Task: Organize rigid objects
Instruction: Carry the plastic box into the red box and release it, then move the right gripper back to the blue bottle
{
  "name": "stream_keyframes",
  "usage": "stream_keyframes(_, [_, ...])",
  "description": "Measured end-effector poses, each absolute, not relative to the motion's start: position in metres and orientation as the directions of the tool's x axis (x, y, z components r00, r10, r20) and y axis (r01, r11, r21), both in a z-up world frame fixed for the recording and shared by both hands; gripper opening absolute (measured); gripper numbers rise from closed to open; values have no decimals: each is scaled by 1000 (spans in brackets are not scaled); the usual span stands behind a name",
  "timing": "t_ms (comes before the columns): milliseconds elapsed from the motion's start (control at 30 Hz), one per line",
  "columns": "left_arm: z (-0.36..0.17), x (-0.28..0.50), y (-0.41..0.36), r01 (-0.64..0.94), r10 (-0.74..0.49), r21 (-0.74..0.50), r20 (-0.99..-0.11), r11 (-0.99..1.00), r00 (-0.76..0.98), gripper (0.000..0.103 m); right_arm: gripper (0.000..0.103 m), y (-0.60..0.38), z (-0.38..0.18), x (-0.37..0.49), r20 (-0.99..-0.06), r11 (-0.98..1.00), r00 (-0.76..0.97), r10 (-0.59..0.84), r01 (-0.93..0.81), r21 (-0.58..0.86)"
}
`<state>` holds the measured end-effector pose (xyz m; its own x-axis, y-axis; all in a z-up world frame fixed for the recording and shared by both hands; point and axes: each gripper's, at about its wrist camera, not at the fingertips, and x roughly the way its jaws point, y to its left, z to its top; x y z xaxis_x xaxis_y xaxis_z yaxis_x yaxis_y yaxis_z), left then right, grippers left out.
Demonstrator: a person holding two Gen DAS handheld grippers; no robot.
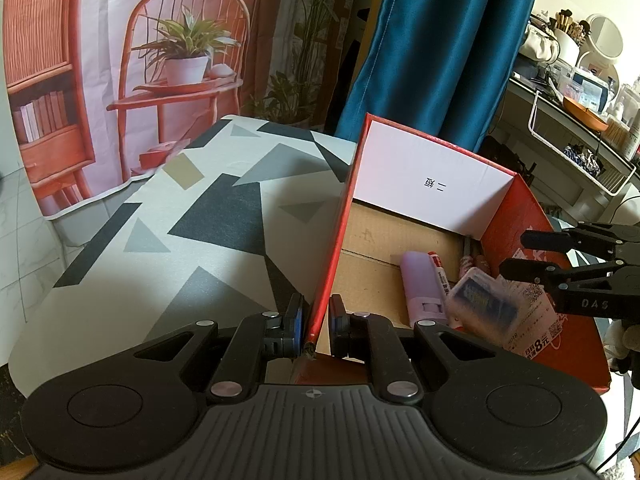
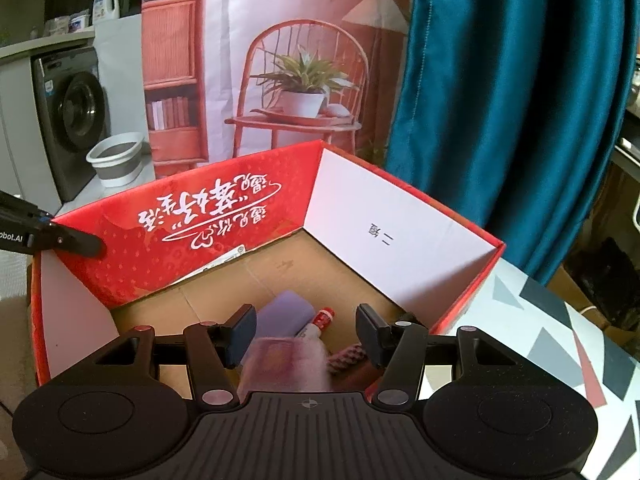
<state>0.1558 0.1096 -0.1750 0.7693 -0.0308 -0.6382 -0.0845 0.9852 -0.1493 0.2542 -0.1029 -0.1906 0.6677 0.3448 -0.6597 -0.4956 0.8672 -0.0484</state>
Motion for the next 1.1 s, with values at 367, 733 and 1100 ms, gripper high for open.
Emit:
stream_keyframes(367, [-176,156,110,-89,-33,-158,-639,983,769,13,92,-161,-159,240,-494,952,840,226,-298,-71])
stream_keyframes(733, [-176,156,111,-90,-31,-156,-640,984,768,13,95,-230,-200,227,-551,987,831,77,-144,-78])
stream_keyframes(1100, [-175,156,110,-88,-23,-139,-646,986,763,13,78,-201,-273,218,-690,965,712,135,-253,-72])
